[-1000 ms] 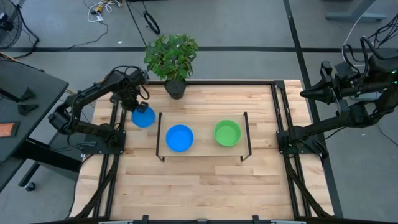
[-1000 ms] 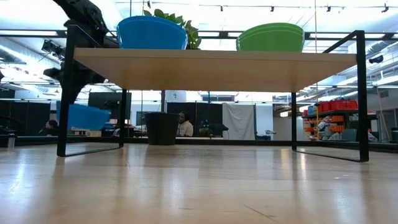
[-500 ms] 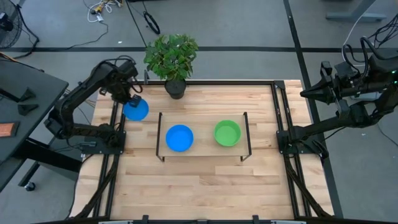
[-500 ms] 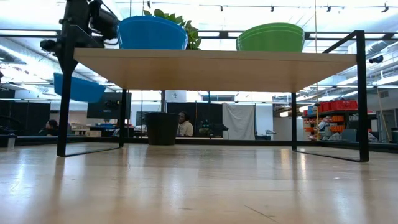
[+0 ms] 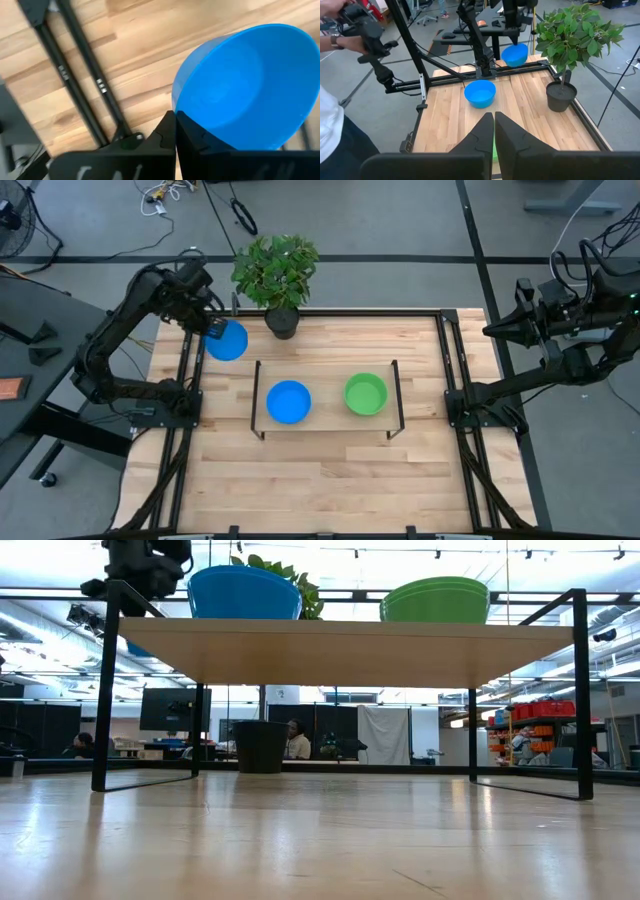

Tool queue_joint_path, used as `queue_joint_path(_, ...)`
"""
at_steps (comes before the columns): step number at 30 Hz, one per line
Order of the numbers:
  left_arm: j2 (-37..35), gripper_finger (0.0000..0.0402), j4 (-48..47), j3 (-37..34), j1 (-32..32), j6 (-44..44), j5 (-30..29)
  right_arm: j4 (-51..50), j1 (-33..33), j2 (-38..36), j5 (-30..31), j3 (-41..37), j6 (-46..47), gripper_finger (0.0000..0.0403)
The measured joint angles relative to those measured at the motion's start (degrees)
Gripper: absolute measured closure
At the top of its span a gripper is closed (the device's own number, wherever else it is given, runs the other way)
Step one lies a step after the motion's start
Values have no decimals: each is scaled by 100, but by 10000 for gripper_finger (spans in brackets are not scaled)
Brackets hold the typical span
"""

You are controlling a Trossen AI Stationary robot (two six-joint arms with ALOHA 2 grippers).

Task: Pick & Place Mini bowls
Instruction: Stack the blue bowl on the blue bowls on the shelf

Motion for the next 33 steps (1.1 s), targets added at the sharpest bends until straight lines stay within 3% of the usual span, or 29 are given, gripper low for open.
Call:
queue_joint_path(13,2,401,0,792,-759,-259,729,0,1,0,-2,1,0,382)
queue_joint_path(22,107,401,264,833,-1653,-549,837,0,-1,0,0,-1,0,382)
queue_joint_path(33,604,401,1025,833,-2602,-664,1403,1,0,1,-1,-1,1,382)
